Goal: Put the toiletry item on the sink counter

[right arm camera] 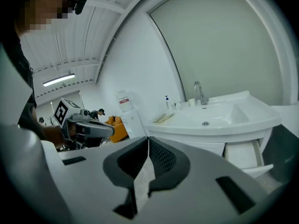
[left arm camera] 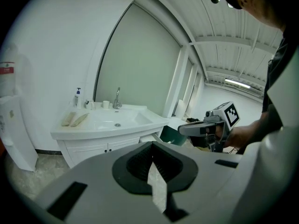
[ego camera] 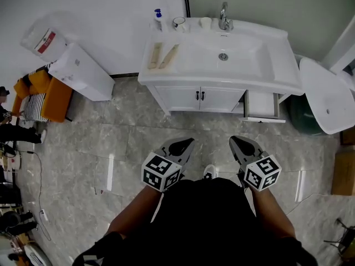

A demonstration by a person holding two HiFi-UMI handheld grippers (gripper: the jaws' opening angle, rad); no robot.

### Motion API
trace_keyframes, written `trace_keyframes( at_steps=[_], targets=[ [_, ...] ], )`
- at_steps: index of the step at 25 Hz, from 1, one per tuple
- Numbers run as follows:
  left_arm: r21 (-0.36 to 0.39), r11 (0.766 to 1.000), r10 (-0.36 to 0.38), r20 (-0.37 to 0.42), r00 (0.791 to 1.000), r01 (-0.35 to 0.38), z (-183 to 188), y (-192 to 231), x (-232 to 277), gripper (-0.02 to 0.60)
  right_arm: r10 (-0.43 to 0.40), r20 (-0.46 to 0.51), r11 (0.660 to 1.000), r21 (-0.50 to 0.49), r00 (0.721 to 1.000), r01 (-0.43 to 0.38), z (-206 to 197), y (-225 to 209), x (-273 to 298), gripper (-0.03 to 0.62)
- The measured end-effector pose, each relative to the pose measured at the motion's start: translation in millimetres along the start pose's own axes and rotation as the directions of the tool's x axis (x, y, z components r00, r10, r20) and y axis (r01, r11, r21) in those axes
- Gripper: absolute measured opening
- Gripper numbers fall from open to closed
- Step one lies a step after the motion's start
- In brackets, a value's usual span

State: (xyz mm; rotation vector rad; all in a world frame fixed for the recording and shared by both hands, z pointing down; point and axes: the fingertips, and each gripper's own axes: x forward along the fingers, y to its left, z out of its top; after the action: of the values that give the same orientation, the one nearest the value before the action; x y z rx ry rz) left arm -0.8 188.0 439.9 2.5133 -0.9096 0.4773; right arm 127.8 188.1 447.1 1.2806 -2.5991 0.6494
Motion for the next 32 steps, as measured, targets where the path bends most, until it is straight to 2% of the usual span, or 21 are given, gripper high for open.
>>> trace_keyframes(
  at_steps=[6, 17, 23, 32],
  targets=[
    [0.004, 1.0, 0.018, 0.019, 1.0, -0.018, 24, -1, 33, 0.0, 0.031, -0.029, 0.999, -0.021, 0.999, -0.032, 9, -32, 2, 0.005],
    [-0.024, 0.997, 0.072, 0.009, 0.997, -0.072, 23, 6, 43, 0.0, 0.065, -0.048, 0.998, 0.001, 0.997, -0.065, 5, -55, 11, 0.005],
    [-0.042, 0.996, 0.085, -0.005, 0.996, -0.085, 23, 23, 47, 0.0, 0.077, -0.042, 0.997, -0.004, 0.996, -0.078, 13, -57, 27, 0.005],
    [-0.049, 0.996, 0.071, -0.024, 0.997, -0.072, 37, 64, 65, 0.0, 0.046, -0.049, 0.999, 0.016, 0.998, -0.046, 27, -77, 62, 0.005]
  ],
)
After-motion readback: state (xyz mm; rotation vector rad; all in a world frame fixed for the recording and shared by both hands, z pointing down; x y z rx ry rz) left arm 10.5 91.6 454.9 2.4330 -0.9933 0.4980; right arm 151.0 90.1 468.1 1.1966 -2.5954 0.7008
